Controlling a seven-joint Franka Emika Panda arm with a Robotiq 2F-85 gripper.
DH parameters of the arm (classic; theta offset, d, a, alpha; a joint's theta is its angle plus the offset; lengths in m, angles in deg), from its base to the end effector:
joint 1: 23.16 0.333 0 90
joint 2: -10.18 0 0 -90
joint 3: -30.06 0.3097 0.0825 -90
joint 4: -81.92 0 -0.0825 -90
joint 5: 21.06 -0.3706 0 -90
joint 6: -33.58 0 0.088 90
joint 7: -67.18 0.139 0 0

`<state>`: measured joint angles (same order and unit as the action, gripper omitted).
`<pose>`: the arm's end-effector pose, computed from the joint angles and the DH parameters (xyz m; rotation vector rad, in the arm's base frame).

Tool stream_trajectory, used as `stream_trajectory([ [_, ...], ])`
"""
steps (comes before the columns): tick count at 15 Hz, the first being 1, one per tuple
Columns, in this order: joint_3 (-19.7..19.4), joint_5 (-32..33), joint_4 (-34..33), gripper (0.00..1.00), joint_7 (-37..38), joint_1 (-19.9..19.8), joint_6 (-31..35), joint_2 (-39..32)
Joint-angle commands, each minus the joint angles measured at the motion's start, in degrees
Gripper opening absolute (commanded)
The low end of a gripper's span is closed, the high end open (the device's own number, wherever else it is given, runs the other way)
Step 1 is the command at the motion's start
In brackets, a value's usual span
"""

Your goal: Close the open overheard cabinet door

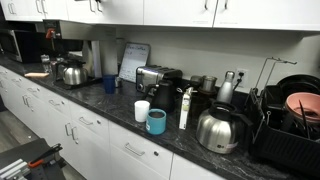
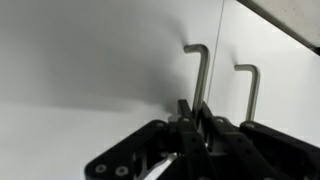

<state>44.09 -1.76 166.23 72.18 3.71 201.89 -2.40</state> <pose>0.5187 0.4442 0.6955 -2.1307 -0.9819 -1.6708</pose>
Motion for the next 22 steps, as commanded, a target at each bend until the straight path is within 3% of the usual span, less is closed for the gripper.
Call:
stream_trajectory([
  [1,0.32,4.78,-3.13,0.36,-4.13,1.07,-2.75,-1.96],
  [5,0.71,6.0,-1.65,0.42,-5.14,0.41,-4.85,-0.17],
  [7,1.27,5.73,-0.51,0.59,-8.37,-0.05,-5.33,0.99],
  [8,0.59,5.05,-1.24,0.68,-5.3,0.28,-3.6,-0.24],
  [9,0.65,4.95,-1.23,0.49,-5.62,0.31,-3.78,-0.23],
  [11,0.65,4.95,-1.16,0.63,-5.47,0.31,-3.77,-0.28],
  [12,0.66,4.95,-1.14,0.93,-5.46,0.35,-3.76,-0.28],
  [14,-0.11,5.68,0.13,0.93,-5.58,-0.25,-3.24,0.92],
  [16,0.07,4.15,2.08,0.99,-6.26,-1.38,-3.03,2.78],
  [19,1.41,-2.54,7.55,1.0,-9.83,-4.57,-2.81,7.93],
  [22,1.73,-17.77,14.88,1.0,-19.06,-7.47,-4.48,15.41],
])
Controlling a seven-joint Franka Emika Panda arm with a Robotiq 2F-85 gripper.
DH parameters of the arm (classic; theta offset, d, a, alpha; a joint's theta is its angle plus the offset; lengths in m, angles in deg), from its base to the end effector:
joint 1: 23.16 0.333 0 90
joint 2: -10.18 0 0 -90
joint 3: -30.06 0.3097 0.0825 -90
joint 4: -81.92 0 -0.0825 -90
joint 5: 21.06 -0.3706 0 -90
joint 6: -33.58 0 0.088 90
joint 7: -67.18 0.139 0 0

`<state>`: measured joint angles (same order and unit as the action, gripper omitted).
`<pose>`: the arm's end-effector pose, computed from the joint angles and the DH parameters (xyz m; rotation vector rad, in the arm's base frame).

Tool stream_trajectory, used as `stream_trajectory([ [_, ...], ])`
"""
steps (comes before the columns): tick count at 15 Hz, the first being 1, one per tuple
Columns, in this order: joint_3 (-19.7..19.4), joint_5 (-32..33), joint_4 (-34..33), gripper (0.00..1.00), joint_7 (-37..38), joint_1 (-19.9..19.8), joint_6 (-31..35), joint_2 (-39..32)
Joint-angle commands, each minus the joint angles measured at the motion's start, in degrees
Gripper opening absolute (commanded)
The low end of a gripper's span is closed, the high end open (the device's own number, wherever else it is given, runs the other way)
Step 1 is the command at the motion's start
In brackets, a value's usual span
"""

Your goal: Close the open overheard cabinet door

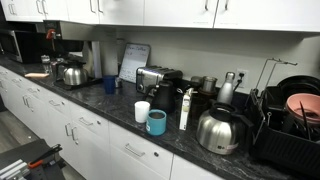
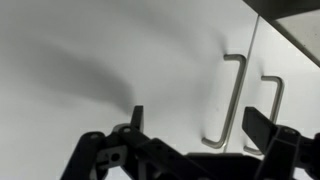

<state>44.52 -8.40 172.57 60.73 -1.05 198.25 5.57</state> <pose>0.5156 0.3854 0.7173 -2.2116 -1.0804 -1.7054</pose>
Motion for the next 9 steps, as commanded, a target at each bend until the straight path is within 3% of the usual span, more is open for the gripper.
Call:
stream_trajectory([
  [1,1.26,-16.05,10.2,1.0,-9.86,-2.74,-2.13,9.55],
  [4,-4.49,-31.65,16.57,1.0,-17.94,2.02,-8.87,18.41],
  [5,-1.26,-25.32,11.68,1.0,-13.91,-0.52,-5.34,13.05],
  [7,-3.21,-29.83,15.14,1.0,-16.32,0.73,-8.43,17.73],
  [9,-3.79,-30.08,16.64,1.0,-16.33,1.02,-8.9,18.91],
])
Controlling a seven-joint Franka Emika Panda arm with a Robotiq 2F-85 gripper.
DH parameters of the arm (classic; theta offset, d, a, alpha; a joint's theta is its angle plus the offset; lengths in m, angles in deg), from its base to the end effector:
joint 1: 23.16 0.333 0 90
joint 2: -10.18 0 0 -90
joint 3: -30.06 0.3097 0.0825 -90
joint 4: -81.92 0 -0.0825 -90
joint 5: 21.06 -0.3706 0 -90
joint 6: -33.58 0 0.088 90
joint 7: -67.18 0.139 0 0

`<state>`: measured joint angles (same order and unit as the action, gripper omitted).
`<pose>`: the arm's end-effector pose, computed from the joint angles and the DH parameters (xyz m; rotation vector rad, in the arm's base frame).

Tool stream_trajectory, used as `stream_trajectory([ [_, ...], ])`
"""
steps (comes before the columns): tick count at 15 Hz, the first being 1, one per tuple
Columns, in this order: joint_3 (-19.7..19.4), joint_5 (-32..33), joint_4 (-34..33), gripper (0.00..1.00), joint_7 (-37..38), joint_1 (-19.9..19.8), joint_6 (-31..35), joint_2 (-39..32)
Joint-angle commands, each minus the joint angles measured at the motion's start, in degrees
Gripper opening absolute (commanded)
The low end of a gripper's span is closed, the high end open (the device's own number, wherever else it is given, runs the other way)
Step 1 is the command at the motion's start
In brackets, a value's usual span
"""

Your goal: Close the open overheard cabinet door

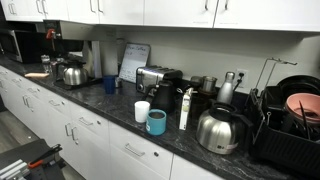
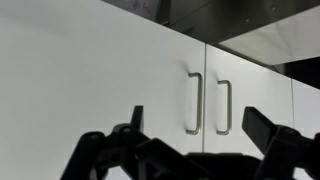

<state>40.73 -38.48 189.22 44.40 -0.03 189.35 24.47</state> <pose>0.4471 0.3090 0.7276 -2.2440 -0.9588 -1.4419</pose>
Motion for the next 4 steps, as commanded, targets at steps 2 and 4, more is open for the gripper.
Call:
stream_trajectory([
  [2,0.0,0.0,0.13,1.0,0.0,0.28,0.01,-0.47],
  [4,-0.02,0.0,0.12,1.0,0.0,0.3,0.02,-0.52],
])
